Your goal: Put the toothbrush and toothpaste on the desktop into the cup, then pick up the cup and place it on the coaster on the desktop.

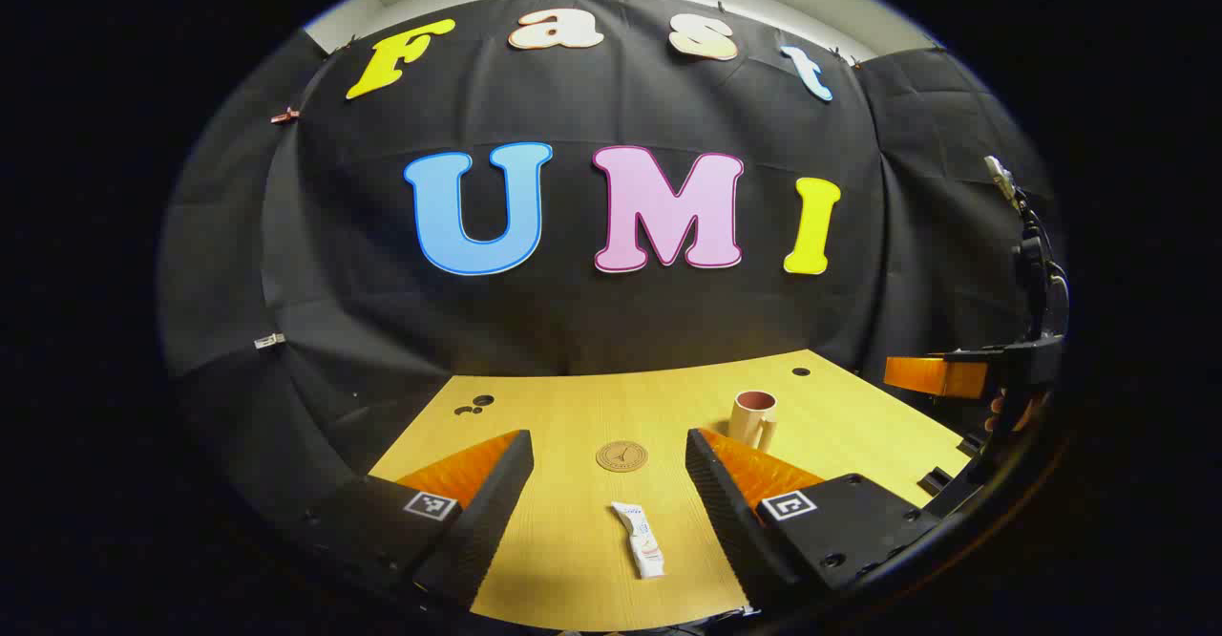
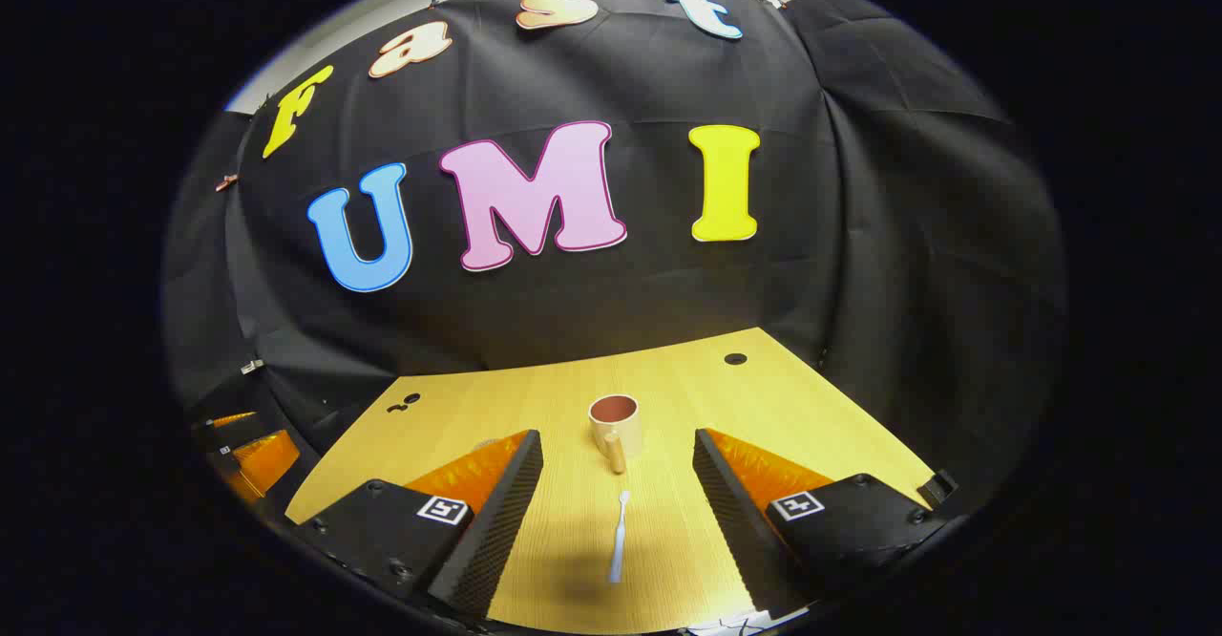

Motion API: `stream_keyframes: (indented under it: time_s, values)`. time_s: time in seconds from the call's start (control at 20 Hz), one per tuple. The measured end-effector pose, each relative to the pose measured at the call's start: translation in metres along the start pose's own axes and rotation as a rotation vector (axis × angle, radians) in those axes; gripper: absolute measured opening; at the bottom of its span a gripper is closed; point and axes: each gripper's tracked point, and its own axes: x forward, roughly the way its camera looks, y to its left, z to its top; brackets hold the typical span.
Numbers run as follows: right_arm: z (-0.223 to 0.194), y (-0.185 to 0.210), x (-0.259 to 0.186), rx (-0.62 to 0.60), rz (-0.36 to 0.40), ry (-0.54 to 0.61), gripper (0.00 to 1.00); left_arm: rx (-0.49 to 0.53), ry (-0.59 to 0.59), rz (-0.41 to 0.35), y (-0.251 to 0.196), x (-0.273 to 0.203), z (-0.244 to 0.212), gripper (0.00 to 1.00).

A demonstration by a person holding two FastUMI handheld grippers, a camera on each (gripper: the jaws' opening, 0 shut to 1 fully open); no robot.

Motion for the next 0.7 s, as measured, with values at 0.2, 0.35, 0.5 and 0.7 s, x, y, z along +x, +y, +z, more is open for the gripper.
stream_keyframes:
  time_s: [0.2,0.35,0.5,0.7]
  values:
    - [-0.005,0.001,0.003,0.006,0.017,0.018,0.98,-0.071,0.012,-0.005,-0.002,0.004,-0.003,1.00]
    - [-0.005,0.000,0.009,0.001,0.020,0.024,0.98,-0.071,0.016,0.009,0.000,0.007,-0.005,1.00]
    - [-0.006,0.001,0.014,-0.010,0.027,0.031,0.98,-0.067,0.023,0.014,0.000,0.012,-0.009,1.00]
    - [-0.010,0.002,0.027,-0.014,0.035,0.070,0.98,-0.066,0.039,0.016,-0.004,0.022,-0.015,1.00]
